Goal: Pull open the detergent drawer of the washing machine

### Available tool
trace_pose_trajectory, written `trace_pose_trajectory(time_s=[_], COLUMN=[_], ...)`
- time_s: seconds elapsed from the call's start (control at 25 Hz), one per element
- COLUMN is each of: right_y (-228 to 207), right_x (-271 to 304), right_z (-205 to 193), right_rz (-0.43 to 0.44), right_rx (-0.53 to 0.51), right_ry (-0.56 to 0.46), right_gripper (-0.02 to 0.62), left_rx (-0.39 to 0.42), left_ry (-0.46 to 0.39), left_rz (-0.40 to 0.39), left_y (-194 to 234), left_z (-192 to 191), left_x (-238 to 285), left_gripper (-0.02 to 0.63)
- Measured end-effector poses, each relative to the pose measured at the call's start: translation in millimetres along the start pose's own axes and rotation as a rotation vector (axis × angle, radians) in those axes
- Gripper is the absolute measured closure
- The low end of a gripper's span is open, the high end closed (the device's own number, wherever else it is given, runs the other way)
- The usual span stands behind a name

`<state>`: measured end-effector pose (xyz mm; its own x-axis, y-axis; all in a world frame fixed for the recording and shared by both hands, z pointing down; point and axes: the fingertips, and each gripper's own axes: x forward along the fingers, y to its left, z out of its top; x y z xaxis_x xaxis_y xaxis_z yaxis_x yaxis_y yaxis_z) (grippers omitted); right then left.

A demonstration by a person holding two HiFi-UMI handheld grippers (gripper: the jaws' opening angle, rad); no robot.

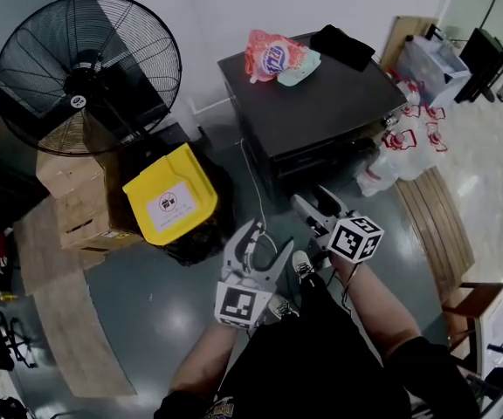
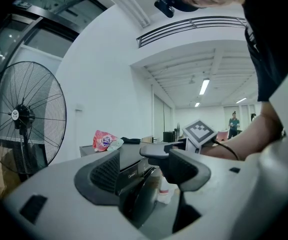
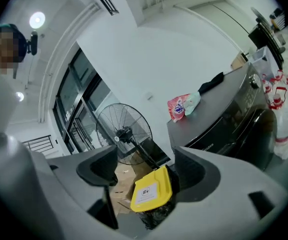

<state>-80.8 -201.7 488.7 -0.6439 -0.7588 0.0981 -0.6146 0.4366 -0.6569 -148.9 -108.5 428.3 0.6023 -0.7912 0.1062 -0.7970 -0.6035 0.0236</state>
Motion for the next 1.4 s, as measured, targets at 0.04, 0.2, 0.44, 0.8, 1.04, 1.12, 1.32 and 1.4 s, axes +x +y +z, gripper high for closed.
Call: trace_pose_trajectory(time_s=[0.04, 0.2, 0.44, 0.8, 1.04, 1.12, 1.32, 1.4], right_y=[-6, -33, -75, -140, -178, -189, -211, -216], right_x=[4, 18, 38, 69, 90, 96, 104, 109], right_z=[-1, -2, -7, -18, -22, -26, -37, -36], right_rz=[0.001, -0.001, 0.0, -0.014, -0.033, -0.03, -0.08, -0.08], right_rx=[0.02, 0.09, 0.233, 0.496, 0.618, 0.63, 0.687, 0.7], right_ry=[0.004, 0.017, 0.026, 0.003, -0.016, -0.015, 0.016, 0.016], right_gripper=[0.23, 0.224, 0.207, 0.172, 0.129, 0.124, 0.107, 0.103], left_rx=[0.001, 0.007, 0.0, -0.028, -0.046, -0.054, -0.058, -0.066], left_ry=[0.005, 0.011, 0.04, 0.091, 0.108, 0.117, 0.128, 0.135], left_rz=[0.001, 0.008, 0.023, 0.048, 0.067, 0.074, 0.093, 0.1], left_y=[1, 5, 10, 22, 34, 37, 44, 48], left_z=[-1, -7, -17, -24, -33, -37, -42, -45], left_x=[3, 21, 49, 82, 104, 110, 121, 125], left_gripper=[0.327, 0.327, 0.327, 0.327, 0.327, 0.327, 0.327, 0.327])
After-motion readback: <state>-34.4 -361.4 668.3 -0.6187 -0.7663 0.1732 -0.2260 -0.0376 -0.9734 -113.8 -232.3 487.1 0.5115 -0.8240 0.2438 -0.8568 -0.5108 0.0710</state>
